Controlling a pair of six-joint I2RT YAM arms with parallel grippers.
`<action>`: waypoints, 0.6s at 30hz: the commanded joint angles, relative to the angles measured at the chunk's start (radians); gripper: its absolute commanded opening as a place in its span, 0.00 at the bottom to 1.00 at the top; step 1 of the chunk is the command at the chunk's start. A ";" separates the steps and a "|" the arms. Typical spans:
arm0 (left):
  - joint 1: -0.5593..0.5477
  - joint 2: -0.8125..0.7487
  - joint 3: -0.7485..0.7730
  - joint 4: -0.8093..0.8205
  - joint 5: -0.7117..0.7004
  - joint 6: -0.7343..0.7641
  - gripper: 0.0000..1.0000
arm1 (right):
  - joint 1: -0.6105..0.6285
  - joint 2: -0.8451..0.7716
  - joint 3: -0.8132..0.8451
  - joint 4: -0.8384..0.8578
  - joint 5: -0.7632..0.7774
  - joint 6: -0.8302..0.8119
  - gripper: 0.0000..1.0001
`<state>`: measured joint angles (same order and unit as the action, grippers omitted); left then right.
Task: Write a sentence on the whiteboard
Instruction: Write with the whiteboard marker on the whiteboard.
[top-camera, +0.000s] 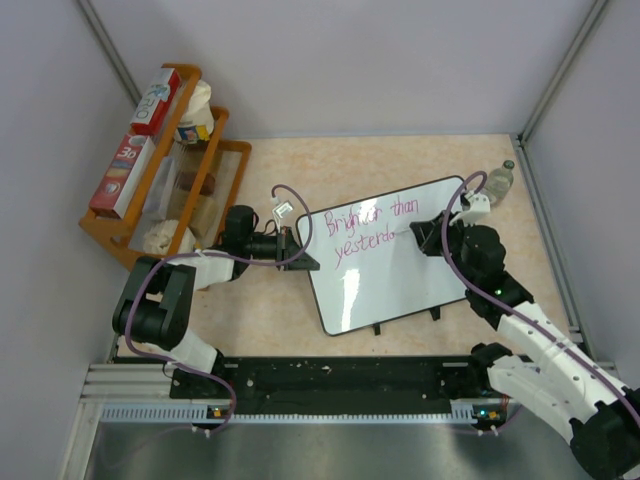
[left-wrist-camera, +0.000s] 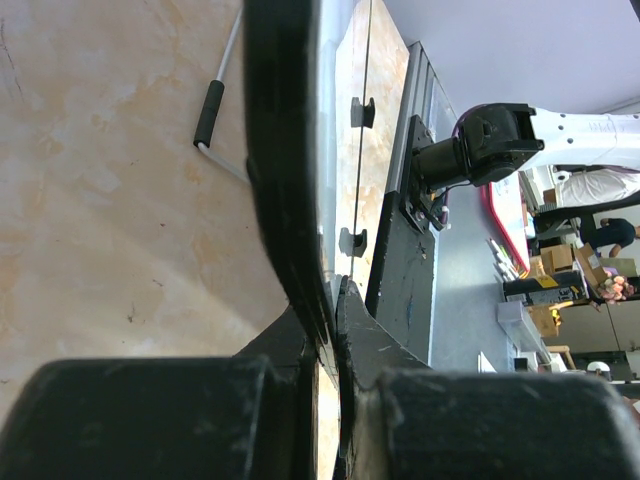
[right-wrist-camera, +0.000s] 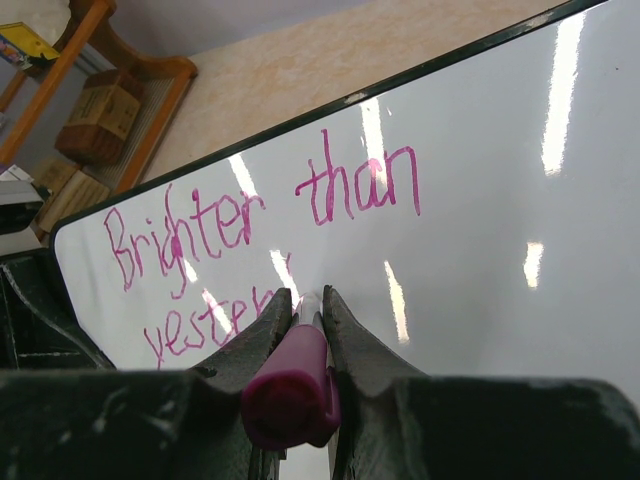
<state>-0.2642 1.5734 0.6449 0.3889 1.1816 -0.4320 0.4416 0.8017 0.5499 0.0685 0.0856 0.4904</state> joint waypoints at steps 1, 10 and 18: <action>-0.027 0.013 -0.033 0.005 -0.080 0.205 0.00 | -0.014 0.005 0.013 0.013 0.017 -0.016 0.00; -0.027 0.014 -0.033 0.005 -0.080 0.207 0.00 | -0.014 -0.021 -0.016 -0.016 0.003 -0.015 0.00; -0.027 0.014 -0.033 0.004 -0.082 0.207 0.00 | -0.014 -0.048 -0.041 -0.036 0.003 -0.013 0.00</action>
<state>-0.2642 1.5734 0.6449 0.3893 1.1820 -0.4316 0.4416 0.7692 0.5285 0.0570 0.0814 0.4904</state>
